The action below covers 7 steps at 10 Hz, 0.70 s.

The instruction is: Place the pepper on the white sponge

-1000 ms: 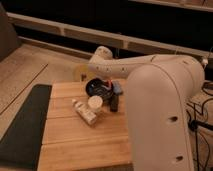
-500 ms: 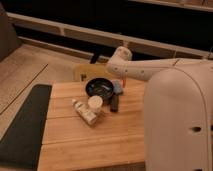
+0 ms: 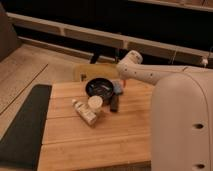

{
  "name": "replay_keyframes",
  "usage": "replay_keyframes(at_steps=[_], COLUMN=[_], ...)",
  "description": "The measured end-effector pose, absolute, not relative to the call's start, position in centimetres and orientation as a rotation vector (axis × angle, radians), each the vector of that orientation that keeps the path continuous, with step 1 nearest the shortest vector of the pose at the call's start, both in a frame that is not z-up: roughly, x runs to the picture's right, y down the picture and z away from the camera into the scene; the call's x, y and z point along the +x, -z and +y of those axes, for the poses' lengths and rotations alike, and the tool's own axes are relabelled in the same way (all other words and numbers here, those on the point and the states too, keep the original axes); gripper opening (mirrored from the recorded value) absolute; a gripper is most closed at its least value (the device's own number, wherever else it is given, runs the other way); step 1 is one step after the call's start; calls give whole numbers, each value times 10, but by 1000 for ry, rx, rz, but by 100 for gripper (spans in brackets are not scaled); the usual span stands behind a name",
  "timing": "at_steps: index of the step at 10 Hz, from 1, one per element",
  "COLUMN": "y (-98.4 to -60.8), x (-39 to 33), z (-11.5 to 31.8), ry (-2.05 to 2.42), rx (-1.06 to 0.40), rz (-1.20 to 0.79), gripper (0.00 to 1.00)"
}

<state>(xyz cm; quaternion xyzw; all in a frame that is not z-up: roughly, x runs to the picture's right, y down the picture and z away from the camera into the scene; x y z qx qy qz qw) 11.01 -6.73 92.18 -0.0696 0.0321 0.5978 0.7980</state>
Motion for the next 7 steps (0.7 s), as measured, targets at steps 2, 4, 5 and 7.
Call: replay_keyframes(at_steps=[2, 4, 5, 7], y=[-935, -945, -948, -956], x=[103, 105, 108, 110], z=[-59, -56, -57, -56], ry=[-1241, -1214, -1206, -1187], rx=[-199, -227, -228, -245], rz=[28, 0, -8, -24], gripper=[0, 0, 0, 0])
